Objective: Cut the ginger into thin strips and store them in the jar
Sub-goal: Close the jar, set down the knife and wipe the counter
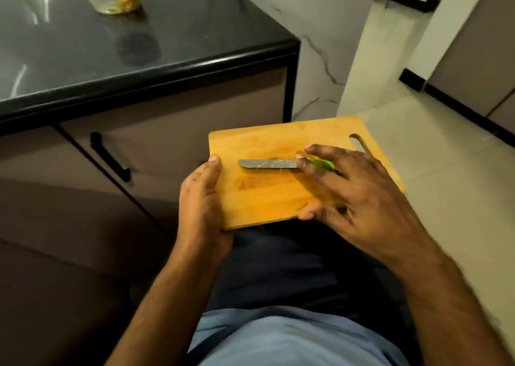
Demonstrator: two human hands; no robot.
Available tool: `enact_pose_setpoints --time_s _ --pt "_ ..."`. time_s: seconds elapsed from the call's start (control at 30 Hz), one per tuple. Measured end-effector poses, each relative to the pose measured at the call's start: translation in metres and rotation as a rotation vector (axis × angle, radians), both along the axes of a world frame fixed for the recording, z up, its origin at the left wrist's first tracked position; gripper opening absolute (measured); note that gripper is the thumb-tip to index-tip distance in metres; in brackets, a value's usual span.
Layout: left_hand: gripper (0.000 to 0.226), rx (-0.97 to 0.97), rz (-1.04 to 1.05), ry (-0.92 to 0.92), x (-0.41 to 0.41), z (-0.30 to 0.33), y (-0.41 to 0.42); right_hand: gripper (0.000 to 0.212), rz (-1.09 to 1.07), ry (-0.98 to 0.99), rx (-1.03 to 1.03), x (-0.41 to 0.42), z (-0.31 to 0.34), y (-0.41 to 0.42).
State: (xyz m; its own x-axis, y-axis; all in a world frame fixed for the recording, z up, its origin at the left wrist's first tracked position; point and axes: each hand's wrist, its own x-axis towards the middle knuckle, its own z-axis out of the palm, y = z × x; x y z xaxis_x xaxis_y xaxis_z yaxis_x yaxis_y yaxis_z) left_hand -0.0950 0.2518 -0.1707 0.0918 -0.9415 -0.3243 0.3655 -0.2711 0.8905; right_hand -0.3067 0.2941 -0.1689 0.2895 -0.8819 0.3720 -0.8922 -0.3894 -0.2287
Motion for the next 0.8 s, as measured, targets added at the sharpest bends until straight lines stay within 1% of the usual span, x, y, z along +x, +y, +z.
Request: enact_pose_setpoints --time_s 0.1,0.17,0.2,0.27,0.37,0.47,0.53,0.67,0.8 --pt "0.037 -0.019 0.058 0.012 0.020 0.013 0.009 0.091 0.020 0.104 0.018 0.015 0.016 -0.006" --pt "0.035 -0.013 0.094 0.042 0.033 0.022 0.013 0.097 0.042 0.169 0.020 0.028 0.026 -0.011" --pt "0.034 -0.012 0.100 0.055 0.039 0.027 0.015 0.095 0.056 0.197 0.009 0.034 0.030 -0.014" --pt "0.033 -0.021 0.113 0.060 0.055 0.036 0.017 0.081 0.086 0.232 -0.049 0.049 0.037 -0.022" --pt "0.030 -0.044 0.118 0.061 0.073 0.050 0.018 0.086 0.094 0.236 -0.088 0.065 0.047 -0.032" --pt "0.028 -0.084 0.154 0.037 0.090 0.064 0.015 0.079 0.124 0.235 -0.158 0.081 0.061 -0.043" --pt "0.028 -0.105 0.182 0.023 0.099 0.072 0.010 0.079 0.140 0.249 -0.191 0.090 0.071 -0.053" --pt "0.029 -0.114 0.228 0.033 0.110 0.085 -0.003 0.079 0.147 0.282 -0.199 0.102 0.086 -0.074" --pt "0.029 -0.122 0.243 0.060 0.118 0.096 -0.022 0.072 0.152 0.321 -0.220 0.110 0.099 -0.097"
